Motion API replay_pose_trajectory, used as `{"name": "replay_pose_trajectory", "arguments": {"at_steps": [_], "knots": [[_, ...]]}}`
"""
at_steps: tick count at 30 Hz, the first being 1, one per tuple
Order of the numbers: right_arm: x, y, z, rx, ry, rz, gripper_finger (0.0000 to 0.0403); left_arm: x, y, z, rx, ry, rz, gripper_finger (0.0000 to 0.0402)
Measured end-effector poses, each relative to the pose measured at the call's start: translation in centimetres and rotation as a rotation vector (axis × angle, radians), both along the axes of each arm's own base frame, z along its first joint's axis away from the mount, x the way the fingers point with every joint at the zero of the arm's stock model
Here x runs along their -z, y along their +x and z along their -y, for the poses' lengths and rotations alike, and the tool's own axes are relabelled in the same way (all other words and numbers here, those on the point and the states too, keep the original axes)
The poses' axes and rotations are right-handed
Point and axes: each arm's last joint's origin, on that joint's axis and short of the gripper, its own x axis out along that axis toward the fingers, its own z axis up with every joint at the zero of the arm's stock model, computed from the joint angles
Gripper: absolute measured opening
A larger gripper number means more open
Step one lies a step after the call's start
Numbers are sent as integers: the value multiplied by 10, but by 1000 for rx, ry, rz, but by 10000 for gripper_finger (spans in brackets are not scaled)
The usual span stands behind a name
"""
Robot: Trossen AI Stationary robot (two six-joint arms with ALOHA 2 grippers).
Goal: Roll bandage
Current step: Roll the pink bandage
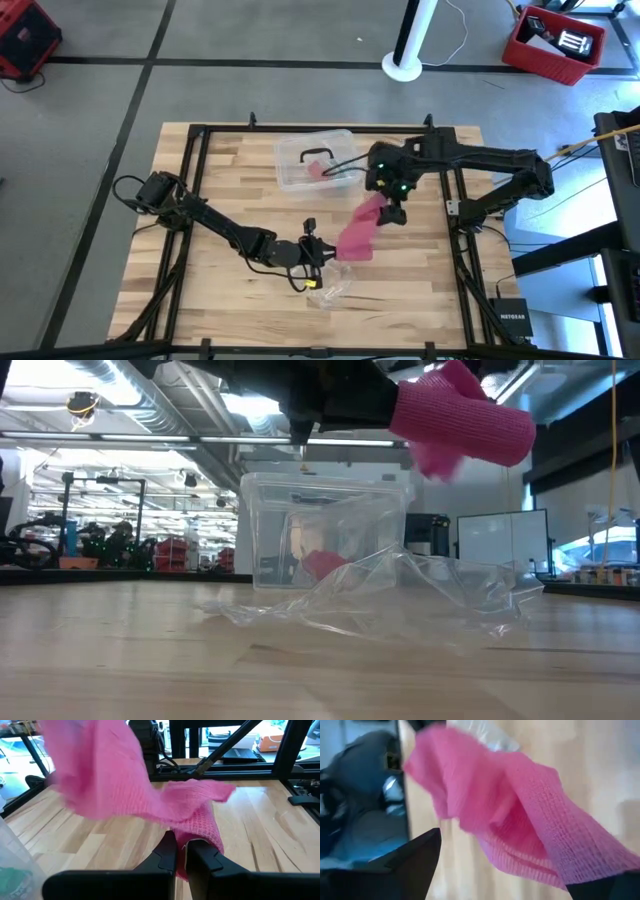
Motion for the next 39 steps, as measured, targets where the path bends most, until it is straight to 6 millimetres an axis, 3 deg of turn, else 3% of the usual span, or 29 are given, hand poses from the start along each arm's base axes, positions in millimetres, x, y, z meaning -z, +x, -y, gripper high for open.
{"name": "replay_pose_trajectory", "arguments": {"at_steps": [6,10,14,19,24,29,34,39], "knots": [[-27,16,1,121,-300,330,363,0,0,0,0,0,1,13],[-31,29,-8,138,-355,433,363,0,0,0,0,-1,2,13],[-16,35,-21,80,-350,338,363,0,0,0,1,4,0,13],[-10,17,-34,41,-329,182,363,0,0,0,6,23,-5,13],[-17,5,-49,11,-348,188,363,1,0,-1,5,36,-16,13],[-8,15,-54,40,-492,298,363,1,0,-1,5,35,-14,13],[16,8,-57,-80,-348,159,363,1,0,-1,4,30,-14,13],[21,-3,-61,-107,-322,58,363,1,0,-1,1,24,-12,13]]}}
